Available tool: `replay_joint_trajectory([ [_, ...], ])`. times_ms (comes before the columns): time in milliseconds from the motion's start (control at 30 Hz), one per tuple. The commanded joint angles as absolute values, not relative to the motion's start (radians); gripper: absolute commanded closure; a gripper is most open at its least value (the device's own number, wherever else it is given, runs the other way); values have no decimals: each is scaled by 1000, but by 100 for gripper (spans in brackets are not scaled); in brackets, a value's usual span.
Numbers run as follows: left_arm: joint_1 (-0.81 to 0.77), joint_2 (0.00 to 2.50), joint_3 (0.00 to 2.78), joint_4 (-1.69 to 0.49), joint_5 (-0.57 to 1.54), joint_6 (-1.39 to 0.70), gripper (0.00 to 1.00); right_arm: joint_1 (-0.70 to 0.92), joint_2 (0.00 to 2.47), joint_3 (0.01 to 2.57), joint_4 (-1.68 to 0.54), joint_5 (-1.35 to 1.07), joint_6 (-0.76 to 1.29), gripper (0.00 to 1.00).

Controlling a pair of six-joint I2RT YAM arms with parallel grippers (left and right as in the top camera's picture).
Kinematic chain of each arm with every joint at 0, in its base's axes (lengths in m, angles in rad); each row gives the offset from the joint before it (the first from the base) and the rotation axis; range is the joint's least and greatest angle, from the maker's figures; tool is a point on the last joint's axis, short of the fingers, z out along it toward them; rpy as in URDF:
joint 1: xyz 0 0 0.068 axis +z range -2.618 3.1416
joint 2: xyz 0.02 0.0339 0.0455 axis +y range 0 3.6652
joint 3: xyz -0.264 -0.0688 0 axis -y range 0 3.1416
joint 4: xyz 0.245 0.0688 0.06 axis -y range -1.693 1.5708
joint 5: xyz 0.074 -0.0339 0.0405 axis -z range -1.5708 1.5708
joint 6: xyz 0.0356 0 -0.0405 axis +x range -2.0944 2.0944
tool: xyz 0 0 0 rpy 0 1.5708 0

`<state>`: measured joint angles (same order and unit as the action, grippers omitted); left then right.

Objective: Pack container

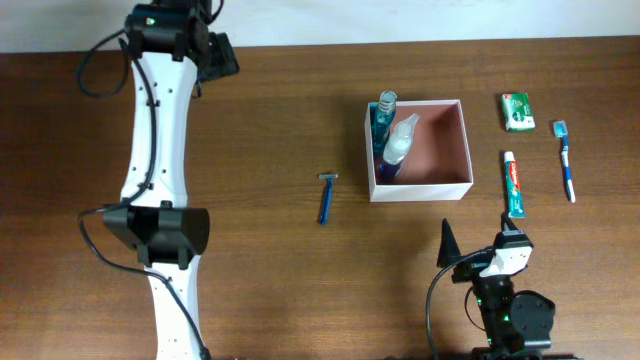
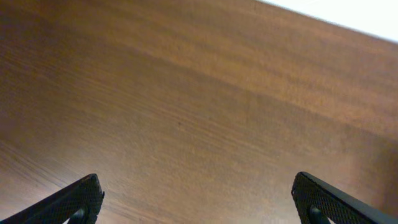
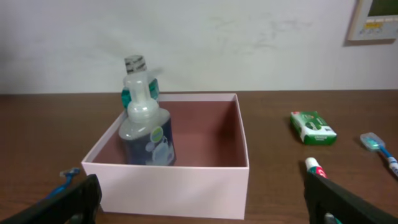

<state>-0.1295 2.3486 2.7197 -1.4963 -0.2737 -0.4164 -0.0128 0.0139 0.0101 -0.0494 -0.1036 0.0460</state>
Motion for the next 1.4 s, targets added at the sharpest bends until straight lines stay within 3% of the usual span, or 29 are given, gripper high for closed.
replay_joint_trajectory([
  [0, -127, 2347, 2690, -1493, -250, -434, 1, -7, 8, 6, 1, -144, 60, 1],
  [300, -128, 2347, 2682, -1492, -250, -434, 1, -7, 8, 18, 282, -176, 60, 1],
  [433, -128, 2347, 2682, -1485, -249, -434, 1, -7, 17, 87, 284, -173, 49, 1],
  [633, -128, 2347, 2682, -1479, -249, -434, 1, -7, 140, 266, 281, -172, -166, 1],
  [933, -128, 2347, 2682, -1480, -201, -434, 0, -7, 437, 639, 211, -172, -187, 1],
  [1067, -128, 2347, 2682, -1492, -201, -434, 1, -7, 598, 882, 5, -165, -211, 1],
  [1233, -128, 2347, 2682, -1522, -201, -434, 1, -7, 813, 1290, -587, -159, -210, 1],
  [1367, -128, 2347, 2682, -1533, -201, -434, 1, -7, 931, 1399, -895, -106, -213, 1],
])
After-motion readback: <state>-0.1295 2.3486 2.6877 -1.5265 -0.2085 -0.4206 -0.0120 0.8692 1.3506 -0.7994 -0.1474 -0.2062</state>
